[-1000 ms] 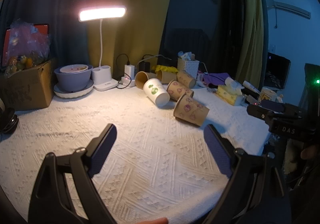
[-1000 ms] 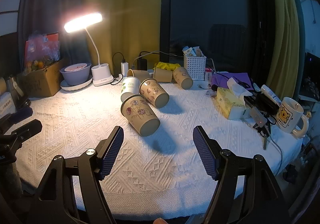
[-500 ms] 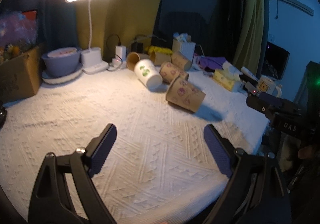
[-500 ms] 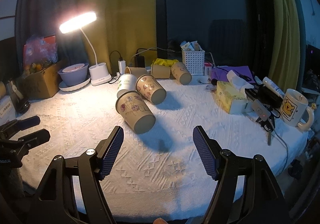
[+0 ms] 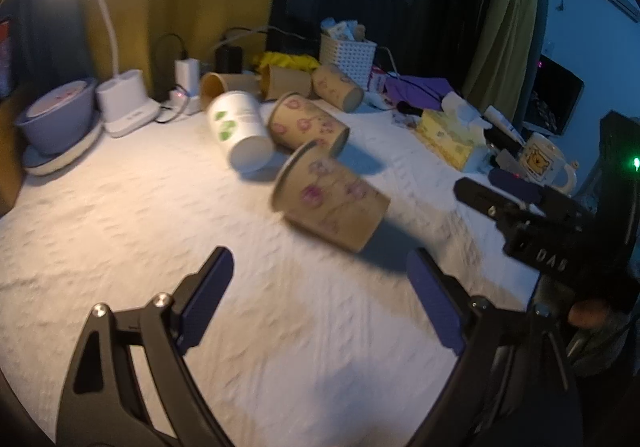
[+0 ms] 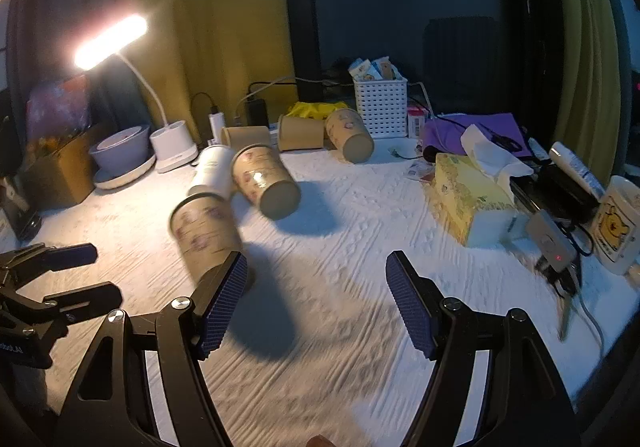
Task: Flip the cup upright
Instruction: 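Move the right gripper to the lying pig-print paper cup and close on it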
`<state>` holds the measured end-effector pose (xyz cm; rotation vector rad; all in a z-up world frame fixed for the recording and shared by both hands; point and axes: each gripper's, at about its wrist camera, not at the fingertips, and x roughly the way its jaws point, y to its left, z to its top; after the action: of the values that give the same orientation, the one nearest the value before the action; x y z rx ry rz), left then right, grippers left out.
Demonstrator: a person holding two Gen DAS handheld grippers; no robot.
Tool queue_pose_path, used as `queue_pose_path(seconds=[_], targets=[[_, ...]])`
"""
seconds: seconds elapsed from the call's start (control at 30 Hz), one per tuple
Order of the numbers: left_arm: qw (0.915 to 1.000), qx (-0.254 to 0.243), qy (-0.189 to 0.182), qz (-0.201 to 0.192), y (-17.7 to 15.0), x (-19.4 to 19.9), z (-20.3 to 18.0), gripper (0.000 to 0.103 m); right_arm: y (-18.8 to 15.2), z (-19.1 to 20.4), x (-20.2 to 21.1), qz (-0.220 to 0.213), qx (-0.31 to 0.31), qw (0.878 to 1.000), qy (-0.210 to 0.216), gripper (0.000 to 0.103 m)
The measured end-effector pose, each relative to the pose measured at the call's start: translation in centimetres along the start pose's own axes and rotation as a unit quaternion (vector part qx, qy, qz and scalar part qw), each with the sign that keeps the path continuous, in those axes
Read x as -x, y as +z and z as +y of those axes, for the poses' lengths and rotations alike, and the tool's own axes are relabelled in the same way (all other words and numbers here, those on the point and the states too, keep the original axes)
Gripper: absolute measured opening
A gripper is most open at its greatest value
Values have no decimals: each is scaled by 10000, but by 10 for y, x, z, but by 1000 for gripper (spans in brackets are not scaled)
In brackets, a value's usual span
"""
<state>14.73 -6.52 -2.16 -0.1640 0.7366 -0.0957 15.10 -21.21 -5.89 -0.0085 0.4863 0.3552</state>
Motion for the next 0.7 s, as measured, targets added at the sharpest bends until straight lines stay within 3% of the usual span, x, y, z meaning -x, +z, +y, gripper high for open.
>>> queue_pose_path(seconds=[0.27, 0.7], targets=[[9970, 576, -194, 470, 33, -60, -3, 89, 14, -28, -25, 0, -162, 9999, -3, 75], [9906, 931, -367, 929, 55, -117, -2, 89, 20, -40, -40, 82, -225, 9996, 128, 75]])
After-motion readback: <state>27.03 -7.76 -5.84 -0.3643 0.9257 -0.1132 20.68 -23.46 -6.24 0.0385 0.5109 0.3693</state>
